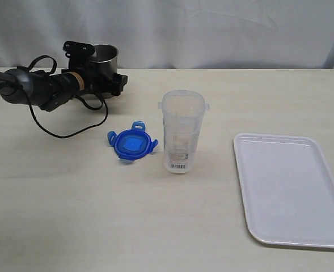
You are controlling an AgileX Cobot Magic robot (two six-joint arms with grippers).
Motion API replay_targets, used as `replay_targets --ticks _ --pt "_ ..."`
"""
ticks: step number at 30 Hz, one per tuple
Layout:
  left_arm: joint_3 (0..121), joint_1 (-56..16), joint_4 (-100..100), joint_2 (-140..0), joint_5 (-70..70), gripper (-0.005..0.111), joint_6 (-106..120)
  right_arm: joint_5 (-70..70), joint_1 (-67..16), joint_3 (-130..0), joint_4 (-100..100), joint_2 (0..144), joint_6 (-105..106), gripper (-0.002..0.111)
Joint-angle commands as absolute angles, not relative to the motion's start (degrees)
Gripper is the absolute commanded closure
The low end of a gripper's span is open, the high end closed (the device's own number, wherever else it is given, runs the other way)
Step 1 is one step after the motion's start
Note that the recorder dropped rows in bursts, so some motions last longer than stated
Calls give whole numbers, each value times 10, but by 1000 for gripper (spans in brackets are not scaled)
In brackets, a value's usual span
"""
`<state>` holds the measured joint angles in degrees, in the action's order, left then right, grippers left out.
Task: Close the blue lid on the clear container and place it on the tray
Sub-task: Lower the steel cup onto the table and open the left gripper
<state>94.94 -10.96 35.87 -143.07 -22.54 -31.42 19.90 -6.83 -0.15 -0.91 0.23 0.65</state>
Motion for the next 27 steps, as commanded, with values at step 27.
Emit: replay_targets --ticks 27 --pt "945 -112 427 -1409 -199 3 -394 198 -65 0 -8 0 4 104"
